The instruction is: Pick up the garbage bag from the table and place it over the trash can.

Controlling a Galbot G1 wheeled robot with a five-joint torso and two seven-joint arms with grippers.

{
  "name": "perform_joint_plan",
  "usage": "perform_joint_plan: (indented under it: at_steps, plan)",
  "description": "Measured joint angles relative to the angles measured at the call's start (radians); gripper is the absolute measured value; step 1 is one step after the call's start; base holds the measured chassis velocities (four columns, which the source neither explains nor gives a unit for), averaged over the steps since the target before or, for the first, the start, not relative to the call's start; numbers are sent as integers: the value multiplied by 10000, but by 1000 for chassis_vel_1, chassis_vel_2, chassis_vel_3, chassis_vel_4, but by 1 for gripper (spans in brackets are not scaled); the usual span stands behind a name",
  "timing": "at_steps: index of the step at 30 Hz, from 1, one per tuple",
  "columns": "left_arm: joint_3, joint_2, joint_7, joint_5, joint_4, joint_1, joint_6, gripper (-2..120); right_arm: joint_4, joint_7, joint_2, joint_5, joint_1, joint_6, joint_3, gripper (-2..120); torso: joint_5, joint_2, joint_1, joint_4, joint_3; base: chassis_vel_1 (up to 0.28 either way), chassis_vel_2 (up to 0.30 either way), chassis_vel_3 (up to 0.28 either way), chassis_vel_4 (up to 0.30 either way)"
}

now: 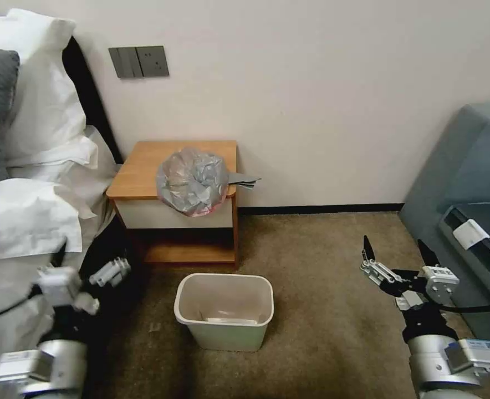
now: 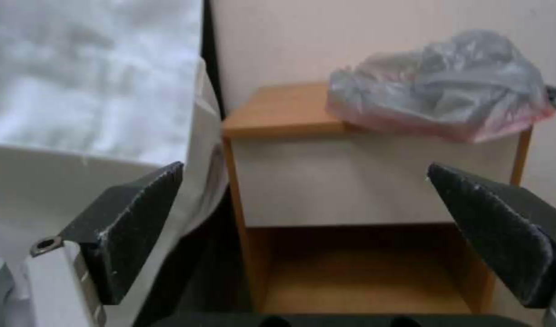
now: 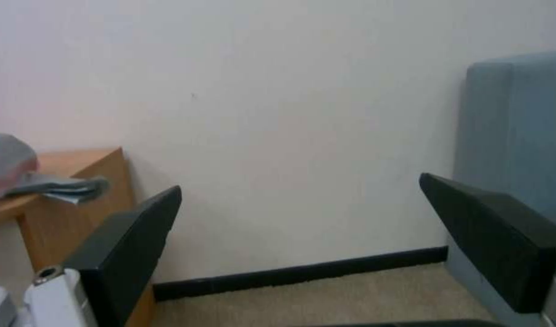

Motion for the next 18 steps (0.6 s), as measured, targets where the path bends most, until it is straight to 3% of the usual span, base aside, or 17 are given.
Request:
perform_joint_plan:
  at_steps: [3, 5, 8, 12, 16, 17, 18]
  plan:
    - [93, 7, 0, 3, 89, 82, -62, 100, -542, 272, -571, 1070, 313, -494, -871, 100, 12, 0, -1, 1, 2, 0, 0, 0, 0]
    - [112, 0, 1, 2, 121, 99, -122, 100, -748, 277, -674, 1257, 391, -516, -999, 100, -3, 0, 0, 5, 1, 0, 0, 0, 0]
    - [117, -9, 1, 0, 149, 158, -223, 100, -1059, 235, -780, 1599, 459, -531, -1078, 100, 6, -1, -1, 0, 1, 0, 0, 0, 0]
    - [119, -18, 1, -16, 117, 258, -340, 100, -1332, 147, -1043, 2893, 704, -623, -1156, 100, 3, -1, -1, -1, 1, 0, 0, 0, 0]
    - [129, -55, 1, -22, -13, 326, -392, 100, -1532, 683, -1455, 6189, 1754, -1209, -1461, 100, 2, -1, 0, 0, 1, 0, 0, 0, 0]
    - [129, -55, 1, -22, -13, 326, -392, 100, -1532, 683, -1455, 6189, 1754, -1209, -1461, 100, 2, -1, 0, 0, 1, 0, 0, 0, 0]
    - [132, -71, 1, -22, -61, 375, -420, 100, -1684, 905, -1566, 7181, 2165, -1356, -1610, 100, 2, -1, -1, 0, 1, 0, 0, 0, 0]
